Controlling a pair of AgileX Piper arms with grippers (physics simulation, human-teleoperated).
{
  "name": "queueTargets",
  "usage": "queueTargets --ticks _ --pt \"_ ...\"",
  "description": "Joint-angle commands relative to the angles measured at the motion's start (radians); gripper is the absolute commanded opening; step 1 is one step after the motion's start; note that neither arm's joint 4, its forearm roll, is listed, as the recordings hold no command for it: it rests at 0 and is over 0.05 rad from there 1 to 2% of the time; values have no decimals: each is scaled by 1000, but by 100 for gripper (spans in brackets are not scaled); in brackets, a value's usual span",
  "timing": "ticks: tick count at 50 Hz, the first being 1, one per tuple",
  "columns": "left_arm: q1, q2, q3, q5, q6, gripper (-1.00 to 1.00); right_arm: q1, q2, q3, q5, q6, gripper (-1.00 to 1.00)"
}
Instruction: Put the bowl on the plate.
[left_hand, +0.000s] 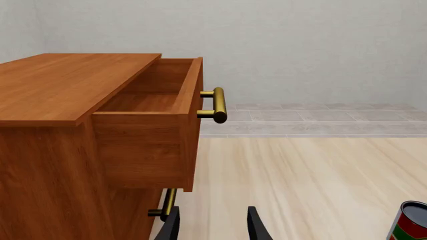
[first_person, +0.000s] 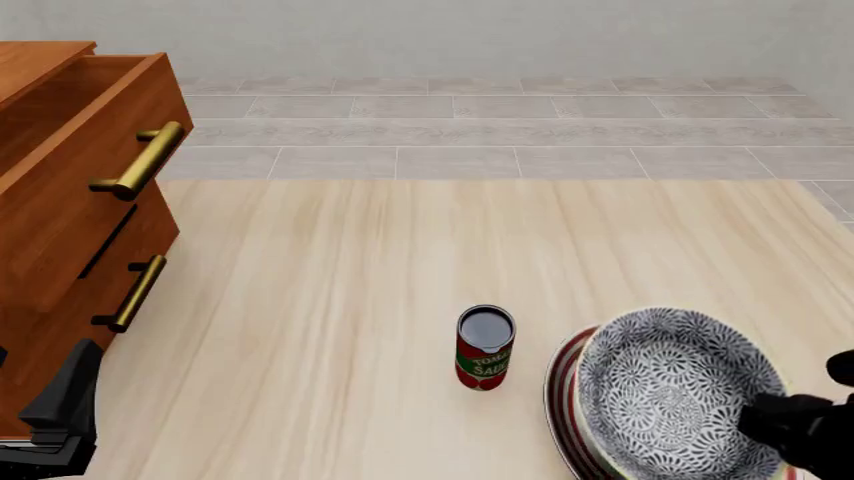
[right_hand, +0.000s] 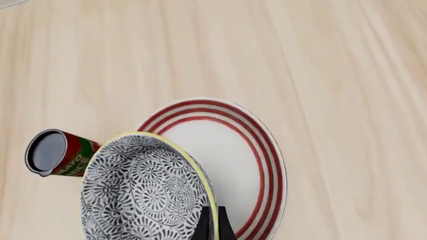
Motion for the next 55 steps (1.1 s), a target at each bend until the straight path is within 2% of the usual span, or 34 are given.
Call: queueTargets --ticks 1,10,42,55 --pt "0 0 0 0 0 100 -7 4 32 -35 9 -100" --pt "0 0 0 0 0 100 -15 46 43 -76 3 -100" --pt "0 0 0 0 0 100 -21 6 110 -70 8 -100" --pt "0 0 0 0 0 100 -44 -2 102 -54 -13 -100"
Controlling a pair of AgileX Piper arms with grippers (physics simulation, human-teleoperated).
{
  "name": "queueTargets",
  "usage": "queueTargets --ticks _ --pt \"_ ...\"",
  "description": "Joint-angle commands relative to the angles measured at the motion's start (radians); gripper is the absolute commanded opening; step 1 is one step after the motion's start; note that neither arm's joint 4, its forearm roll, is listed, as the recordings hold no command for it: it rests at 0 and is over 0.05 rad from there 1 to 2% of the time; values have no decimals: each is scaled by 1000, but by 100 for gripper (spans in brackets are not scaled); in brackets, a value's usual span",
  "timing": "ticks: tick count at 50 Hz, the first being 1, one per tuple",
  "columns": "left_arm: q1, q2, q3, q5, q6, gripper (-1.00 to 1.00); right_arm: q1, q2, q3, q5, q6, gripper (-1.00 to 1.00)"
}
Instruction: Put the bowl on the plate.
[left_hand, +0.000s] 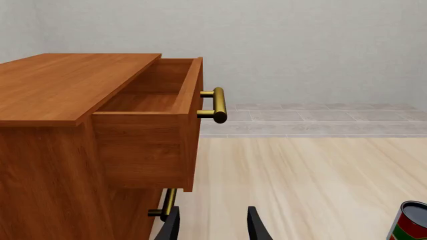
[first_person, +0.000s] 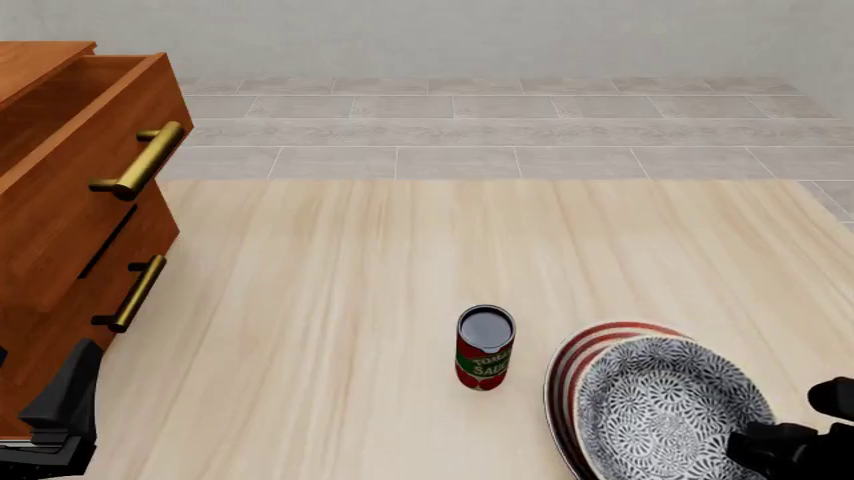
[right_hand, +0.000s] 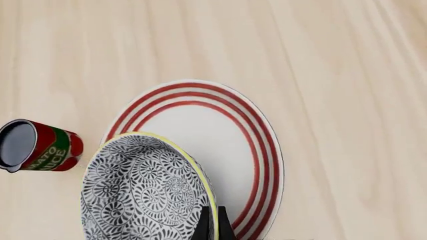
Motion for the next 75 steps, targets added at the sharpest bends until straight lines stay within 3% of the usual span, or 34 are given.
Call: queueTargets --ticks 1,28,29,55,75 --pt "0 0 0 0 0 100 -16 -1 -6 2 -10 -100" --pt "0 0 0 0 0 100 -36 83 -6 -78 -32 -100" --pt "0 0 0 0 0 100 -35 87 -5 -82 -34 100" --pt "0 0 0 0 0 100 -57 78 -23 -69 -51 100" --pt "0 0 0 0 0 100 -95 52 -143 19 -105 100"
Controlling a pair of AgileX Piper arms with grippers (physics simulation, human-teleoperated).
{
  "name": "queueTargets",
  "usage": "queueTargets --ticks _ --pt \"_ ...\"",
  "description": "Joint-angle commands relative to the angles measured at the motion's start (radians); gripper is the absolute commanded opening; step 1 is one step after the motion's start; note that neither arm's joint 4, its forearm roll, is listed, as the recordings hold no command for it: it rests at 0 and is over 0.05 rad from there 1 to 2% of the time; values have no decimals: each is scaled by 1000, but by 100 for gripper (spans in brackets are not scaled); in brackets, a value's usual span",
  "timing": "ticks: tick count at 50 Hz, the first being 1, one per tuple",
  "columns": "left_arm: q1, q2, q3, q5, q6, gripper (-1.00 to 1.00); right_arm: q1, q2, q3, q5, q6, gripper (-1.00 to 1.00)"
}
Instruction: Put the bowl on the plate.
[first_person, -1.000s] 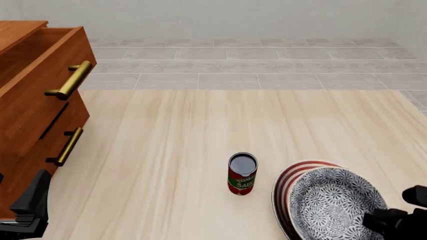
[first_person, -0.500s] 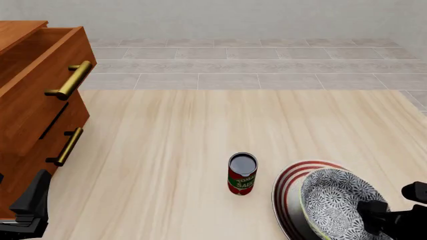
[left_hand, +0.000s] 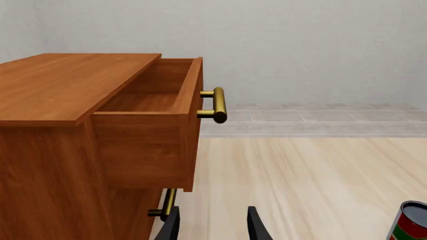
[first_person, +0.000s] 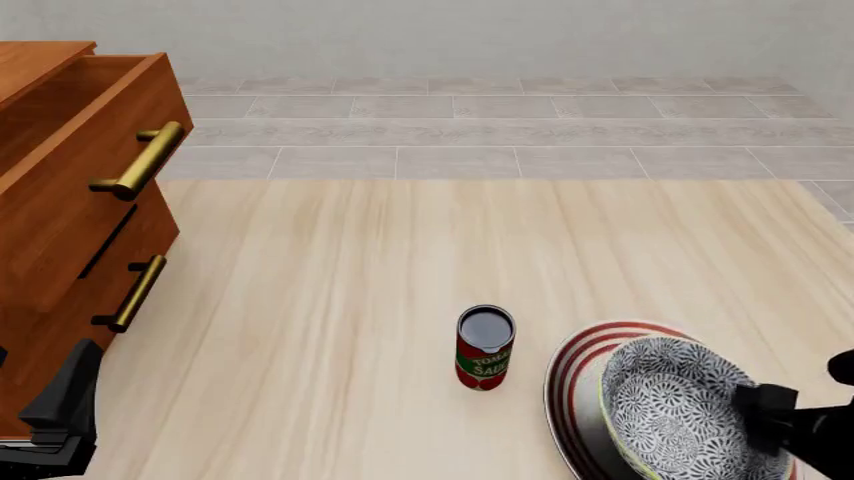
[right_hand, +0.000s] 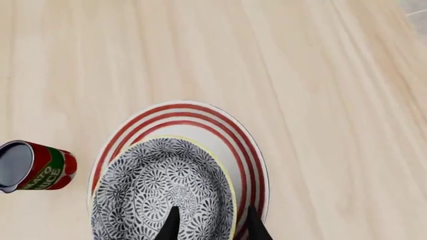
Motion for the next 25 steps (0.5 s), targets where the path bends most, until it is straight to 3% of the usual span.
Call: queueTargets --ticks 1,25 --pt "0 0 0 0 0 100 -15 0 -70 36 -27 100" --pt "0 0 0 0 0 100 -18 0 -231 119 -79 100"
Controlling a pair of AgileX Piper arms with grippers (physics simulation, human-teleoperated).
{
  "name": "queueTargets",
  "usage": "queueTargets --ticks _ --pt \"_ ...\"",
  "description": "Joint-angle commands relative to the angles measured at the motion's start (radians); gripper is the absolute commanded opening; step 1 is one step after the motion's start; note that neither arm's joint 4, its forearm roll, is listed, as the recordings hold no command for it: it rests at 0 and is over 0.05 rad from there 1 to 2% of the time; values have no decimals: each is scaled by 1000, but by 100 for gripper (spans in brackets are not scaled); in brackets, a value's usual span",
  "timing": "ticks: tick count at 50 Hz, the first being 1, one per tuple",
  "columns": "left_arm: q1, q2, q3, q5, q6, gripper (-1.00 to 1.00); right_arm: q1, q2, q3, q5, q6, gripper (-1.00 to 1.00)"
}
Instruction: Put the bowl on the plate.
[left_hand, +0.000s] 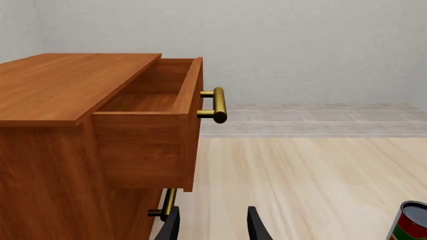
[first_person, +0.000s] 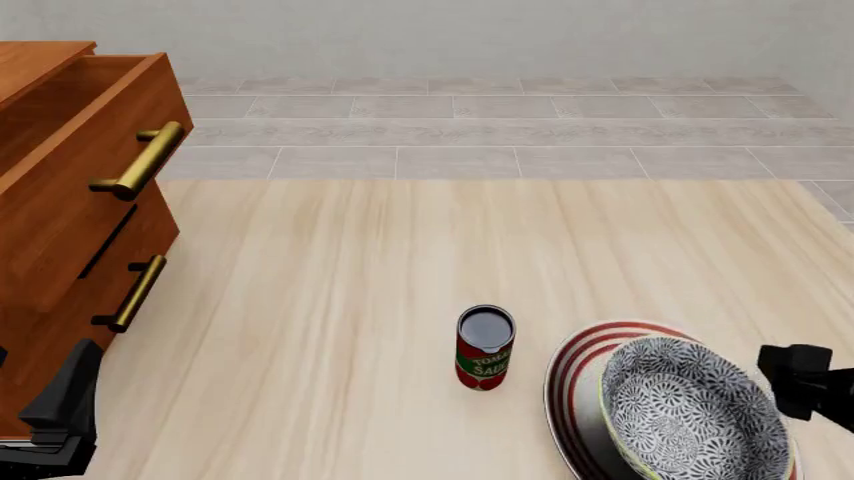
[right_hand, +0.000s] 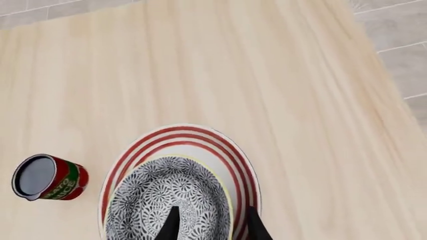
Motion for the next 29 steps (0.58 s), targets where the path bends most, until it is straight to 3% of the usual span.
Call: queueTargets --ticks 1,13,19,29 --pt "0 0 0 0 0 100 -4 3 -80 39 -27 100" --pt "0 0 0 0 0 100 -13 8 -180 86 -57 100" --pt "0 0 0 0 0 100 -18 109 -275 45 -92 100" --pt "0 0 0 0 0 100 12 171 -323 15 -115 100"
